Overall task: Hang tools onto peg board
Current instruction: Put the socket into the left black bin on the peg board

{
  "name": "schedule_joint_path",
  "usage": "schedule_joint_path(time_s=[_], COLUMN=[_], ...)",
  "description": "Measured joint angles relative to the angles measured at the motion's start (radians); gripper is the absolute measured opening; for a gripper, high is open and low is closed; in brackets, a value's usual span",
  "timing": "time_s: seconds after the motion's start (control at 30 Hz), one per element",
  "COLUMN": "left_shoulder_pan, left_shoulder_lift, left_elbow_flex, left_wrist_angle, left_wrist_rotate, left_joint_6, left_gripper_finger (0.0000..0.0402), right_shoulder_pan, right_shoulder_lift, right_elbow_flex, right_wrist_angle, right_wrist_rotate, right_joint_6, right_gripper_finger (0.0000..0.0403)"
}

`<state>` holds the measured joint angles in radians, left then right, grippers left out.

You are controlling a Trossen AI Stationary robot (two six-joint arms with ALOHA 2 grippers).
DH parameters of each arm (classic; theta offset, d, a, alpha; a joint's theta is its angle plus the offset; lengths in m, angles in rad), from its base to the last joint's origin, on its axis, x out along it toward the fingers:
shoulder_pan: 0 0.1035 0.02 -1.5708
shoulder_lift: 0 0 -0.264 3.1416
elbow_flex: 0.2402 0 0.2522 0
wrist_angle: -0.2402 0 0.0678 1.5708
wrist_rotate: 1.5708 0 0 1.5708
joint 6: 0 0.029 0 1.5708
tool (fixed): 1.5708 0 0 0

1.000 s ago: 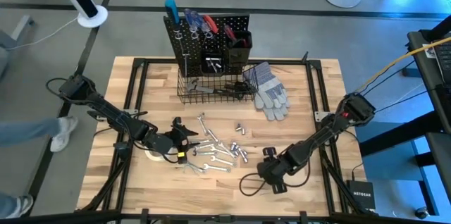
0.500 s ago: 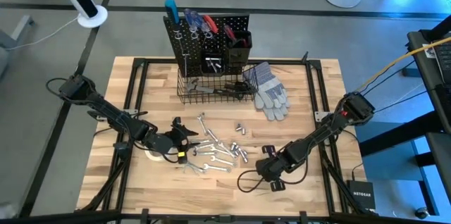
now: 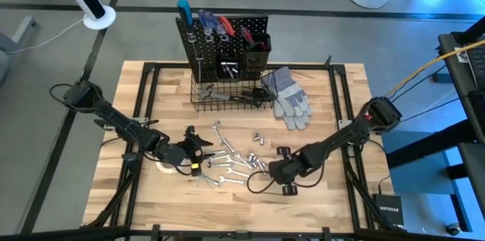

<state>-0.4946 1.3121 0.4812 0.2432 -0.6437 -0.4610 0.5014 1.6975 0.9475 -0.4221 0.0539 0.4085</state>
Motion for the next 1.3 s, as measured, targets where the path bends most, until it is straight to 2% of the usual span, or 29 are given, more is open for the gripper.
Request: schedule_joint_path(time_s=[0.2,0.4,0.67,0.97,1.3], left_shoulder_pan=[0.000,0.000,0.000,0.000,0.000], left_shoulder_lift=[0.000,0.000,0.000,0.000,0.000], left_elbow_flex=[0.000,0.000,0.000,0.000,0.000], left_wrist_angle=[0.001,0.000,0.000,0.000,-0.001], left_wrist_rotate=[0.000,0.000,0.000,0.000,0.000], left_joint_6=[0.000,-0.003,-0.002,-0.001,0.005], left_gripper_finger=[0.0182,0.0182,0.0182,0.0182,0.0182], right_shoulder_pan=[0.000,-0.041,-0.147,-0.317,-0.523], right_shoulder_lift=[-0.071,-0.099,-0.091,-0.025,-0.013], right_elbow_flex=[0.104,0.223,0.247,0.247,0.247], right_wrist_angle=[-0.013,0.034,0.376,0.799,0.852], right_wrist_rotate=[0.124,0.341,0.538,0.558,0.557], right_joint_6=[-0.122,-0.284,-0.461,-0.642,-0.599], right_gripper_finger=[0.0064,0.0065,0.0066,0.0066,0.0066])
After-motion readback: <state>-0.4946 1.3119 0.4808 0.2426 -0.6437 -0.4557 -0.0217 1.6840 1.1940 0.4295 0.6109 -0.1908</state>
